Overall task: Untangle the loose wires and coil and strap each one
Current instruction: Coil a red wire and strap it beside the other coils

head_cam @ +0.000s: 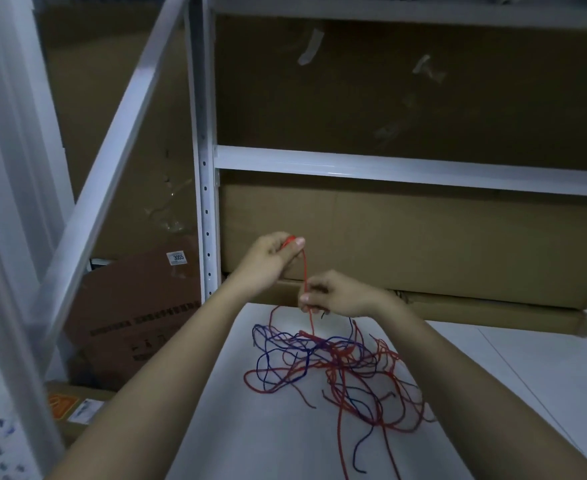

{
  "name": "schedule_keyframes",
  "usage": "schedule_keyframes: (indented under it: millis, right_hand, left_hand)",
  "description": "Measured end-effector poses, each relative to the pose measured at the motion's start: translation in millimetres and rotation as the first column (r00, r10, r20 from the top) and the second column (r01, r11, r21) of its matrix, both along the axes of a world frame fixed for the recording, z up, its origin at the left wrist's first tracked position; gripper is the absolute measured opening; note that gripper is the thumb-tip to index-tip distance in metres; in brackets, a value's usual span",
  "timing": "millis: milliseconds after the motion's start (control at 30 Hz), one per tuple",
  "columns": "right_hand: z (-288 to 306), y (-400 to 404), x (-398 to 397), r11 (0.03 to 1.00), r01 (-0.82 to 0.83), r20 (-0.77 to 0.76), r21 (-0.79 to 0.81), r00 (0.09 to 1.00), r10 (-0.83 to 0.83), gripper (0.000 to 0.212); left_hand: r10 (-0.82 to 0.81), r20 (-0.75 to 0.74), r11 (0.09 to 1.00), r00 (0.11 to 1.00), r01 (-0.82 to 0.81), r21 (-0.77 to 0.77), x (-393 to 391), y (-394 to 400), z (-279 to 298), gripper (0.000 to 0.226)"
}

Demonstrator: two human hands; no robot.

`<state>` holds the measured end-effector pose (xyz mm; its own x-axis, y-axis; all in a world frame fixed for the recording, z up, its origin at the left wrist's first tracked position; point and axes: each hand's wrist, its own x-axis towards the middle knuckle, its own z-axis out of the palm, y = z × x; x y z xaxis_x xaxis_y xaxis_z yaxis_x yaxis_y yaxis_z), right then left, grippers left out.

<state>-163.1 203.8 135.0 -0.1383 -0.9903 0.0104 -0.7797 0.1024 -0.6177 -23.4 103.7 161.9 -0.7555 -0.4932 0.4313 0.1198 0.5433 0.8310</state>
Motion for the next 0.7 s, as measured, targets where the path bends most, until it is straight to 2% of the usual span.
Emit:
schedule_keyframes:
  millis: [33,67,100,167,200,233,300,333,400,433,500,533,600,667,700]
  right_hand:
    - [5.0,-2.0,-0.5,1.0,0.0,-0.042,0.031,0.999,0.002,0.017]
    - [12.4,-4.5,-1.2,0.999,0.032,-0.027,-0.024,0.999,-0.033,0.019]
    - [22.6,-7.0,-2.6,0.979,0.115,0.052,-0.166,0.993,-0.108,0.021]
    - [41.8,-11.7,-5.3,0.802,0.36,0.319,-0.477,0.921,-0.224,0.024]
    - [49.1,-14.4,-7.0,0.733,0.42,0.386,-0.535,0.893,-0.23,0.024]
    - [53.9,-16.3,-6.9,0.736,0.423,0.358,-0.529,0.897,-0.259,0.023]
    - [58.0,-17.0,-1.2,0.833,0.343,0.235,-0.433,0.936,-0.263,0.025]
    - [64.0,-16.9,0.5,0.815,0.362,0.272,-0.453,0.926,-0.26,0.026]
    - [86.8,-14.9,1.9,0.65,0.504,0.534,-0.569,0.827,-0.174,0.027]
    - [99.6,-14.5,2.1,0.564,0.543,0.596,-0.623,0.796,-0.108,0.027]
    - [117.4,-17.5,1.4,0.465,0.522,0.519,-0.715,0.842,-0.147,0.025]
    - [120.3,-20.0,1.0,0.429,0.475,0.412,-0.769,0.88,-0.235,0.023]
    - [117.8,-23.1,1.4,0.374,0.413,0.284,-0.83,0.891,-0.354,0.019]
    - [106.0,-23.2,-1.5,0.373,0.401,0.249,-0.837,0.885,-0.394,0.019]
    - [96.7,-23.5,-5.1,0.416,0.396,0.203,-0.819,0.877,-0.435,0.02]
  left_hand:
    - [0.029,-0.05,0.999,0.998,-0.027,0.038,-1.3,0.7,2.4,0.027]
    - [0.062,-0.088,0.997,0.994,-0.058,0.052,-2.5,0.8,6.1,0.027]
    - [0.094,-0.113,0.995,0.989,-0.09,0.041,-4.0,0.1,11.2,0.028]
    - [0.136,-0.139,0.99,0.981,-0.138,-0.005,-7.0,-3.0,24.2,0.029]
    - [0.15,-0.143,0.988,0.978,-0.155,-0.023,-8.4,-5.1,30.7,0.029]
    - [0.164,-0.138,0.984,0.977,-0.171,-0.04,-9.6,-7.0,36.4,0.029]
    - [0.194,-0.113,0.977,0.975,-0.202,-0.066,-11.4,-9.8,44.2,0.029]
    - [0.207,-0.107,0.974,0.972,-0.215,-0.068,-11.9,-11.7,47.0,0.03]
    - [0.208,-0.125,0.975,0.97,-0.215,-0.048,-12.1,-14.6,52.2,0.03]
    - [0.194,-0.137,0.979,0.972,-0.201,-0.043,-12.0,-14.4,54.6,0.031]
    - [0.176,-0.138,0.981,0.975,-0.186,-0.062,-13.0,-12.7,57.9,0.032]
    - [0.183,-0.132,0.978,0.974,-0.194,-0.077,-12.7,-11.7,59.0,0.033]
    - [0.162,-0.126,0.984,0.979,-0.169,-0.052,-9.3,-9.9,59.2,0.035]
    - [0.012,-0.178,0.991,0.984,0.012,0.133,-3.4,-9.8,57.2,0.037]
    - [-0.083,-0.242,0.956,0.967,0.145,0.255,-0.7,-9.6,56.2,0.036]
